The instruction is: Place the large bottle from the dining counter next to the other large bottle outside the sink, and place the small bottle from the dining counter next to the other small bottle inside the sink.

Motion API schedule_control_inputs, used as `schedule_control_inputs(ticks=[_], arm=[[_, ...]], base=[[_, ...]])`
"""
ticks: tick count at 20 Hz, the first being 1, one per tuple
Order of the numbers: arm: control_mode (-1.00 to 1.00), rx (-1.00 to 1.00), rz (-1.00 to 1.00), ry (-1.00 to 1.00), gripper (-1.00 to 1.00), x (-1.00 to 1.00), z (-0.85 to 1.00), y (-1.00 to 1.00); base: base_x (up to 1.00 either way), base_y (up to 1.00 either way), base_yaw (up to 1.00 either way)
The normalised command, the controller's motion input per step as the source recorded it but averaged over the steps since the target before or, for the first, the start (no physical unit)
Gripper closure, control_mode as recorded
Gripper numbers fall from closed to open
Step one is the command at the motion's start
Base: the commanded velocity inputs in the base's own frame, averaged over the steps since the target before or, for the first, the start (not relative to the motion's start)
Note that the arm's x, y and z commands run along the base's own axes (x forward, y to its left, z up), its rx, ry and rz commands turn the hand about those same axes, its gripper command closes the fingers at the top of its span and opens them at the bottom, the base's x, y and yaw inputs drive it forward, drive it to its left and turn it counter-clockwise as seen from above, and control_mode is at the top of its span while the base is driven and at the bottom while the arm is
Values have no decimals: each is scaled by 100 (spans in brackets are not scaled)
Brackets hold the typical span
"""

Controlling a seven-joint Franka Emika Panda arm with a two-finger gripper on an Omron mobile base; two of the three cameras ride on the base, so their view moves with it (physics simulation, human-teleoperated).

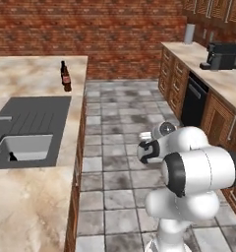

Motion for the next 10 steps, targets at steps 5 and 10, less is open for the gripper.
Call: schedule_control_inputs(ticks=[5,10], arm=[[100,0,0,0,100,0,0,0],[100,0,0,0,100,0,0,0]], base=[[86,-31,12],[66,-24,14]])
